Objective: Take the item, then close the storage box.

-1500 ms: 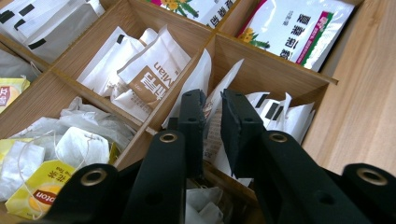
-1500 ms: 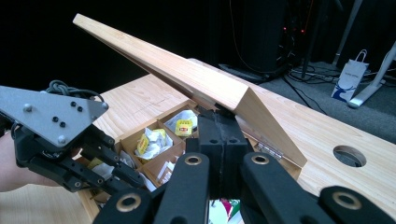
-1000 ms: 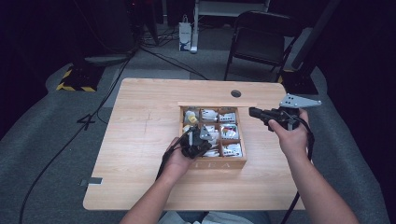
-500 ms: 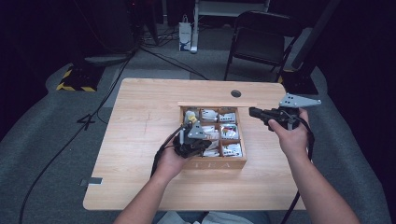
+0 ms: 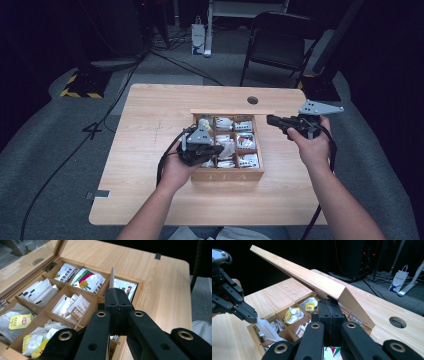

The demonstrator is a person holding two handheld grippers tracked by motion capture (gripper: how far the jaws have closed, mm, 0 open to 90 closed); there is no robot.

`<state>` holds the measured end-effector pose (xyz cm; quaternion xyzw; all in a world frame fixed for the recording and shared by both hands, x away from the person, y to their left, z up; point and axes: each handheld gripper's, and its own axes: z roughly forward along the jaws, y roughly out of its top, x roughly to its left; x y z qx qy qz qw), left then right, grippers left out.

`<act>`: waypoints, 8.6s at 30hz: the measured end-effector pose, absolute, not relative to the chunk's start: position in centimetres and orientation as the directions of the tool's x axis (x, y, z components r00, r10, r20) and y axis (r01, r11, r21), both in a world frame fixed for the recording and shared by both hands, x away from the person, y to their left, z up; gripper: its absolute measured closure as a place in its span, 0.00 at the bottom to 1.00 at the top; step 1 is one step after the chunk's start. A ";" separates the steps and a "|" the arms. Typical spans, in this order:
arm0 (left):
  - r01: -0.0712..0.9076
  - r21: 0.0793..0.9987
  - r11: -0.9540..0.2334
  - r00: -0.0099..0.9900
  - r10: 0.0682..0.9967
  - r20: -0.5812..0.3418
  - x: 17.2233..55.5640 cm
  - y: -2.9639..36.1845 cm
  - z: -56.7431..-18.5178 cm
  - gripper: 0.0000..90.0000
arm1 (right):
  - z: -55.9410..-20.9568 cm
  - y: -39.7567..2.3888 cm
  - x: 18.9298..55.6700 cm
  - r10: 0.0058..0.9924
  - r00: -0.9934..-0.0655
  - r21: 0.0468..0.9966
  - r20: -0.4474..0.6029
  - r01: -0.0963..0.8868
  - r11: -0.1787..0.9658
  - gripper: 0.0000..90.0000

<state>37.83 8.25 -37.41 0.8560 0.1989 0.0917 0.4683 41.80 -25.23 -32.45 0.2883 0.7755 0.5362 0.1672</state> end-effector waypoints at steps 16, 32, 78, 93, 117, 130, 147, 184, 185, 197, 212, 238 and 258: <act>0.234 0.898 -0.373 0.897 0.440 -0.051 37.6 10.2 -36.2 1.00 | -32.4 -25.2 41.8 0.629 -0.776 0.926 0.050 0.272 0.261 1.00; 0.217 0.899 -0.380 0.895 0.445 -0.028 37.0 12.3 -35.7 1.00 | -32.2 -25.2 41.8 0.630 -0.775 0.922 0.046 0.276 0.272 1.00; 0.246 0.912 -0.328 0.805 0.593 -0.004 35.9 22.2 -36.7 1.00 | -32.2 -25.2 41.8 0.632 -0.773 0.921 0.050 0.280 0.270 1.00; 0.307 0.889 -0.340 0.721 0.693 0.017 36.2 25.8 -38.5 1.00 | -32.2 -25.2 41.7 0.633 -0.772 0.921 0.050 0.281 0.270 1.00; 0.483 0.821 -0.305 0.652 0.751 -0.104 36.7 28.7 -44.3 1.00 | -32.4 -25.2 41.7 0.629 -0.775 0.919 0.058 0.288 0.270 1.00; 0.540 0.788 -0.296 0.621 0.772 -0.136 37.4 29.1 -45.4 1.00 | -32.5 -25.1 41.6 0.628 -0.776 0.919 0.059 0.288 0.269 1.00; 0.553 0.794 -0.254 0.566 0.813 -0.134 37.9 29.4 -45.7 0.61 | -32.5 -25.1 41.5 0.628 -0.776 0.917 0.056 0.290 0.276 1.00; 0.441 0.824 -0.356 0.736 0.669 -0.105 30.4 22.2 -46.6 0.48 | -32.5 -25.2 41.0 0.616 -0.783 0.881 0.087 0.350 0.320 1.00; 0.447 0.824 -0.348 0.731 0.673 -0.113 30.4 22.2 -46.9 0.48 | -32.6 -25.2 40.9 0.618 -0.781 0.878 0.092 0.356 0.319 1.00; 0.475 0.783 -0.402 0.712 0.699 -0.073 30.1 22.3 -48.7 0.47 | -32.7 -25.2 40.7 0.613 -0.781 0.856 0.121 0.395 0.334 1.00; 0.482 0.769 -0.420 0.708 0.704 -0.059 30.4 21.8 -49.2 0.47 | -33.3 -25.2 39.9 0.613 -0.774 0.814 0.158 0.453 0.364 1.00; 0.482 0.757 -0.441 0.714 0.698 -0.048 30.5 21.3 -49.5 0.47 | -35.6 -25.3 37.1 0.616 -0.778 0.783 0.122 0.457 0.421 1.00; 0.496 0.741 -0.453 0.716 0.696 -0.054 30.7 21.1 -49.7 0.47 | -36.5 -25.1 36.5 0.608 -0.786 0.755 0.115 0.467 0.461 1.00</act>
